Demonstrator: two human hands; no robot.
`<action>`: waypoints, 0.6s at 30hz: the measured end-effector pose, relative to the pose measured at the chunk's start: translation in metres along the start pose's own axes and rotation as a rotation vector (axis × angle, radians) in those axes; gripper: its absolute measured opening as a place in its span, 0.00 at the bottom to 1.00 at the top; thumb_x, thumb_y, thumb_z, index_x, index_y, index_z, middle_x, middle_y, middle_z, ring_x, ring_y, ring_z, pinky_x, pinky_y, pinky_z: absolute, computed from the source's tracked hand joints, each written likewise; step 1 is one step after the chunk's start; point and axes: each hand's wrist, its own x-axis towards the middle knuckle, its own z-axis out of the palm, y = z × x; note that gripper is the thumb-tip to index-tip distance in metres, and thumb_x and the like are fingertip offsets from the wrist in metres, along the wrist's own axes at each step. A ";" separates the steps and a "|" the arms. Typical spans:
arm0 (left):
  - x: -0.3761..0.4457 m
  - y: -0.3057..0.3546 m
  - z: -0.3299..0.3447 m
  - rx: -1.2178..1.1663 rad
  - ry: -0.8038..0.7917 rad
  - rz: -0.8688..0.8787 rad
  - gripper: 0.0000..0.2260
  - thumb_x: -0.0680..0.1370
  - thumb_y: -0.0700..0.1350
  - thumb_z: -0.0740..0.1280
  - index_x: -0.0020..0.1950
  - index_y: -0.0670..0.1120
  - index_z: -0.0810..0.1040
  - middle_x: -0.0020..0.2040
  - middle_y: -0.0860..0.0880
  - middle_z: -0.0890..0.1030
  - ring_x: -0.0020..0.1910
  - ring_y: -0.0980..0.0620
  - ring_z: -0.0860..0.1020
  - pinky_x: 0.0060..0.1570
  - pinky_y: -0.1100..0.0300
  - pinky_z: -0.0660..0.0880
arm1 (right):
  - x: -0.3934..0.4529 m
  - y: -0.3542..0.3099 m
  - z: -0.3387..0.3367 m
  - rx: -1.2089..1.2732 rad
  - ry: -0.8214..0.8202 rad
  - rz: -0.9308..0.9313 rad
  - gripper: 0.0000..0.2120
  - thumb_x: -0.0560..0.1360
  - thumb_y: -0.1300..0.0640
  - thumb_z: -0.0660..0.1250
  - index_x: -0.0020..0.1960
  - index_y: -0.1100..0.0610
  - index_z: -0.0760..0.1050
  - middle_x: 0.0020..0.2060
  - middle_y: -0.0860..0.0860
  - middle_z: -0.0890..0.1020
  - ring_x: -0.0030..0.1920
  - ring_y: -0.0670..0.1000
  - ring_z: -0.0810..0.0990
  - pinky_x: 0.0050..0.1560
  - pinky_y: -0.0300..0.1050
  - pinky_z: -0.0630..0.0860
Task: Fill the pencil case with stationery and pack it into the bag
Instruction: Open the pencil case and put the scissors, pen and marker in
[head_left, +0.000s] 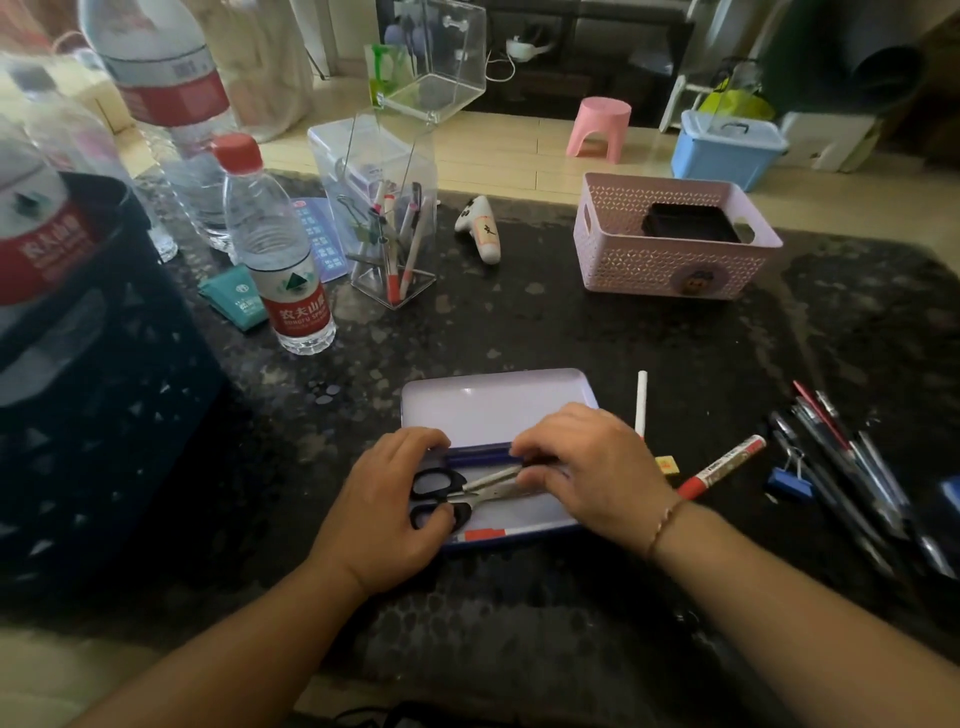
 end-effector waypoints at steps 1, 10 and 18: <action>0.000 0.000 0.000 0.001 0.003 0.003 0.22 0.67 0.57 0.64 0.61 0.57 0.68 0.57 0.58 0.73 0.56 0.57 0.73 0.59 0.52 0.73 | -0.001 -0.001 0.006 -0.040 0.054 0.026 0.08 0.70 0.49 0.74 0.46 0.50 0.81 0.41 0.45 0.83 0.44 0.48 0.78 0.45 0.45 0.74; 0.000 -0.004 -0.001 0.050 -0.019 0.080 0.20 0.69 0.54 0.64 0.61 0.54 0.74 0.59 0.57 0.73 0.58 0.56 0.72 0.58 0.49 0.73 | 0.001 -0.003 0.028 -0.160 0.172 0.166 0.07 0.68 0.45 0.73 0.43 0.48 0.82 0.40 0.41 0.83 0.45 0.46 0.73 0.42 0.43 0.65; 0.001 -0.005 0.000 0.066 -0.037 0.072 0.18 0.70 0.55 0.63 0.59 0.55 0.77 0.59 0.58 0.71 0.58 0.55 0.72 0.59 0.47 0.73 | 0.000 -0.002 0.025 -0.156 0.166 0.226 0.08 0.71 0.43 0.70 0.43 0.46 0.81 0.41 0.41 0.80 0.46 0.45 0.72 0.45 0.44 0.70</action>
